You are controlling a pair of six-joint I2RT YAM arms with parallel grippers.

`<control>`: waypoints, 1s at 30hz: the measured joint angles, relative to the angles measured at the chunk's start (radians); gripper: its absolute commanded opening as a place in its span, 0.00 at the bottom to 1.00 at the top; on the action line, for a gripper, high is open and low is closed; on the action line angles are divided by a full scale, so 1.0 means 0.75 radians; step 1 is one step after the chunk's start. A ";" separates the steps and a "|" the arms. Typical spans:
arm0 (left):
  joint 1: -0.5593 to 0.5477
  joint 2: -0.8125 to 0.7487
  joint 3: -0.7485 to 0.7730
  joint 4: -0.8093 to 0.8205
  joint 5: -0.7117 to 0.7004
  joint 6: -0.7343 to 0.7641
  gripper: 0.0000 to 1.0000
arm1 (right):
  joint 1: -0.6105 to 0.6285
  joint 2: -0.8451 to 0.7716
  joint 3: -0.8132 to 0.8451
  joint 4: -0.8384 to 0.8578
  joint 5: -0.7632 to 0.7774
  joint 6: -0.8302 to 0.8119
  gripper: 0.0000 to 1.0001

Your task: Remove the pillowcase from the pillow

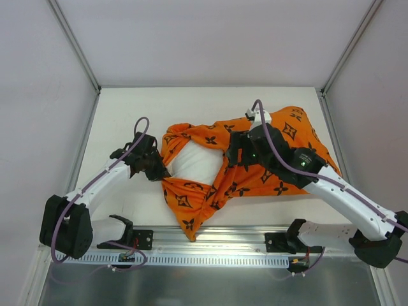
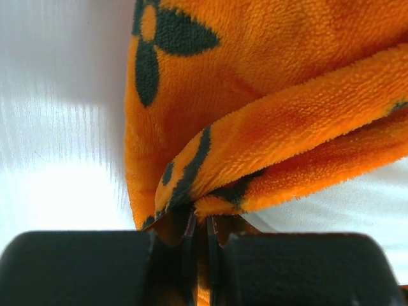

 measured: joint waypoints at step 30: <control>0.001 -0.004 -0.077 0.066 0.044 0.014 0.00 | 0.451 1.083 0.508 -0.033 0.257 -0.051 0.95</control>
